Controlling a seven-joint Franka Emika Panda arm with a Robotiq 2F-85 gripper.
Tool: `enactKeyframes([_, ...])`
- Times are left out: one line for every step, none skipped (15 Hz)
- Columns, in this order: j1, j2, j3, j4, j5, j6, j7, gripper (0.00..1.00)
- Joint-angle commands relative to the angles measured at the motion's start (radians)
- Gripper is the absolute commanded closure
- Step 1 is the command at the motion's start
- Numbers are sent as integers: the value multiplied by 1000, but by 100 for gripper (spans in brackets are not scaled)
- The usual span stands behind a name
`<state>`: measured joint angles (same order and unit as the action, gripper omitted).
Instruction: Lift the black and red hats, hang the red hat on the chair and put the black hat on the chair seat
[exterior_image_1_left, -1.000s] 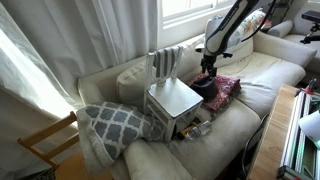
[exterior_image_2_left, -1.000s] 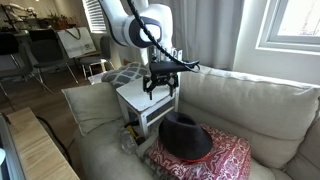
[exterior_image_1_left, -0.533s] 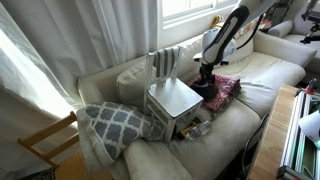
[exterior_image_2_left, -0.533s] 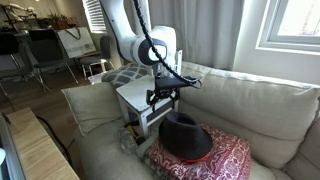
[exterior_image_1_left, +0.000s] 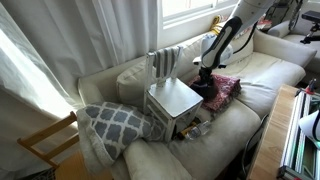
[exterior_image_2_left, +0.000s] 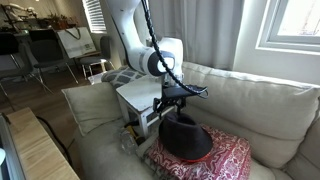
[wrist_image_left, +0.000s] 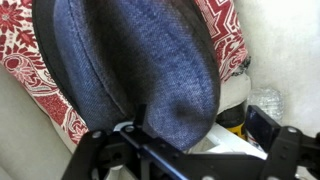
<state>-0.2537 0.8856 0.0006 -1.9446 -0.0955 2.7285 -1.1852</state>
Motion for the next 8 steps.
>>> enactKeyframes([-25,77,12,66,-30,28,9,0])
enactKeyframes([-31,88,16,77,-29,25,5,0])
enactKeyframes([-31,100,14,88,-29,23,8,0])
enactKeyframes([-34,110,17,98,-28,23,8,0])
enactKeyframes([-35,122,15,107,-27,30,11,0])
enactKeyframes([-35,131,15,115,-25,35,15,0])
enactKeyframes([-28,141,4,124,-26,42,30,18])
enactKeyframes([-31,146,5,129,-25,48,33,26])
